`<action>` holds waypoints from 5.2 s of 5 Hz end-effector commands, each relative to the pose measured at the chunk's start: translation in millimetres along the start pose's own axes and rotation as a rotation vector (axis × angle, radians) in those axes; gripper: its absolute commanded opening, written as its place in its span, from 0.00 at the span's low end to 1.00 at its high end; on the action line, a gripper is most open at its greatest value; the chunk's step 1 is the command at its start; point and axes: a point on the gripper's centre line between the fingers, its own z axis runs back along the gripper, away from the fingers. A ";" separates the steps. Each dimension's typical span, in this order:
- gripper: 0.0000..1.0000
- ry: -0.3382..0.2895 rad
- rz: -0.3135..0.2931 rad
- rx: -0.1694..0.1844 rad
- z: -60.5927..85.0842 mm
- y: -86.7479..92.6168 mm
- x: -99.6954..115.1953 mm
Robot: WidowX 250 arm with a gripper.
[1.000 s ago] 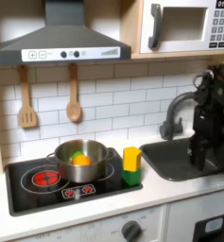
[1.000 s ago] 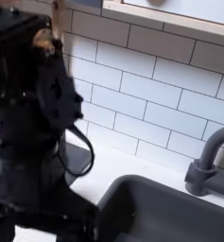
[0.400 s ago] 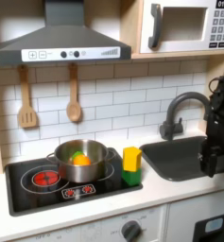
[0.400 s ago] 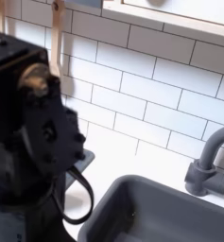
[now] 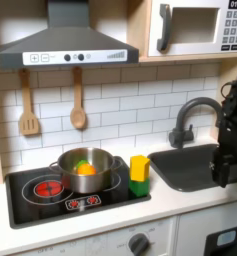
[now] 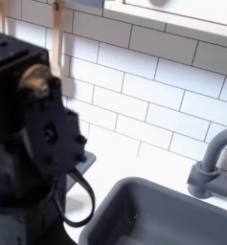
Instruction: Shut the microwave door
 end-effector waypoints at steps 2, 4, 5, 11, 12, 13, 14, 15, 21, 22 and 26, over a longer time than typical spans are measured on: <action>1.00 -0.001 0.000 0.000 0.3 0.0 -0.2; 1.00 0.000 0.000 0.000 0.0 0.0 0.0; 1.00 -0.001 0.000 0.000 0.3 0.0 -0.2; 1.00 -0.150 0.115 0.062 -5.1 32.2 59.4; 1.00 -0.209 0.133 0.077 7.8 38.9 71.9; 0.00 -0.259 0.149 0.105 20.8 44.7 79.7; 0.00 -0.310 0.177 0.117 29.7 51.2 94.6; 0.00 -0.364 0.246 0.132 40.6 67.4 113.7; 0.00 -0.516 0.403 0.154 86.9 112.9 155.6; 0.00 -0.512 0.472 0.165 88.8 126.2 154.6; 0.00 -0.827 0.540 0.011 115.8 133.4 197.6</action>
